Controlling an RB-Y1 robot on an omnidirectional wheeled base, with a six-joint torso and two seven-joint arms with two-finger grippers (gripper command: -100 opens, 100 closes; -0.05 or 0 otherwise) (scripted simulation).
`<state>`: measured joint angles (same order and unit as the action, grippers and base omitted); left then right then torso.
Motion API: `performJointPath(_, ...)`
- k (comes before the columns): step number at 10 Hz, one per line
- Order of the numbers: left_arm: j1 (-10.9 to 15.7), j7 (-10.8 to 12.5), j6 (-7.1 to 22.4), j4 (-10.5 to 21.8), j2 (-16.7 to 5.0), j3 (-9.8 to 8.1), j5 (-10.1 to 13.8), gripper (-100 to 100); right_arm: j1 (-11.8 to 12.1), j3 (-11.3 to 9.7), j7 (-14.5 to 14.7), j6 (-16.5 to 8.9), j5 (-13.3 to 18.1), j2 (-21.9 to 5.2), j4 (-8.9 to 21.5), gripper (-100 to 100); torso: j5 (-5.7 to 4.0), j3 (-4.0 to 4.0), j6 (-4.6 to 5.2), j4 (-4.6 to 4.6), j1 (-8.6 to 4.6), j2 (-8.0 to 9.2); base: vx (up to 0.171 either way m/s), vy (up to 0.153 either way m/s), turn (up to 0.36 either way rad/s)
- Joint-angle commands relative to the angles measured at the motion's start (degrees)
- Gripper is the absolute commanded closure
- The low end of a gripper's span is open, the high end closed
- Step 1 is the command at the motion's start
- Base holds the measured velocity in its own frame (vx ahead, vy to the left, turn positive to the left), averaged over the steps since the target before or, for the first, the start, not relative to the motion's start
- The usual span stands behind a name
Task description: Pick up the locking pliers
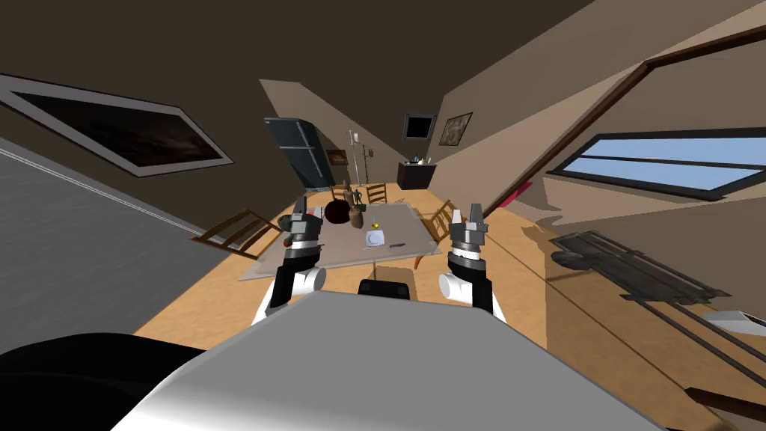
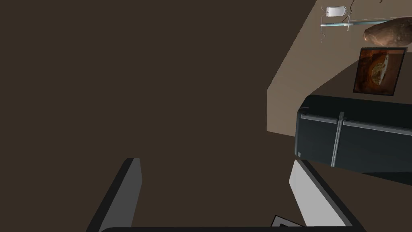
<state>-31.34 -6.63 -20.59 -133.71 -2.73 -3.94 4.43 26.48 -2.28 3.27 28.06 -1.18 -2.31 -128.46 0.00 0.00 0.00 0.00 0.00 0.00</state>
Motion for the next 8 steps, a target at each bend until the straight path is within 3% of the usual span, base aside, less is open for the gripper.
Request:
performJointPath(1,0.0,0.0,0.0,0.0,0.0,0.00,0.0,0,-0.1,0.3,0.8,-0.9,1.2,-2.1,2.1,-100,0.00,0.00,0.00,0.00,0.00,0.00,-0.027,0.024,0.186)
performJointPath(8,0.0,0.0,0.0,0.0,0.0,0.01,0.0,0,-1.0,1.4,5.6,-6.1,8.3,-8.7,12.8,-100,0.04,0.11,-0.01,0.04,0.16,0.19,-0.058,0.053,0.201)
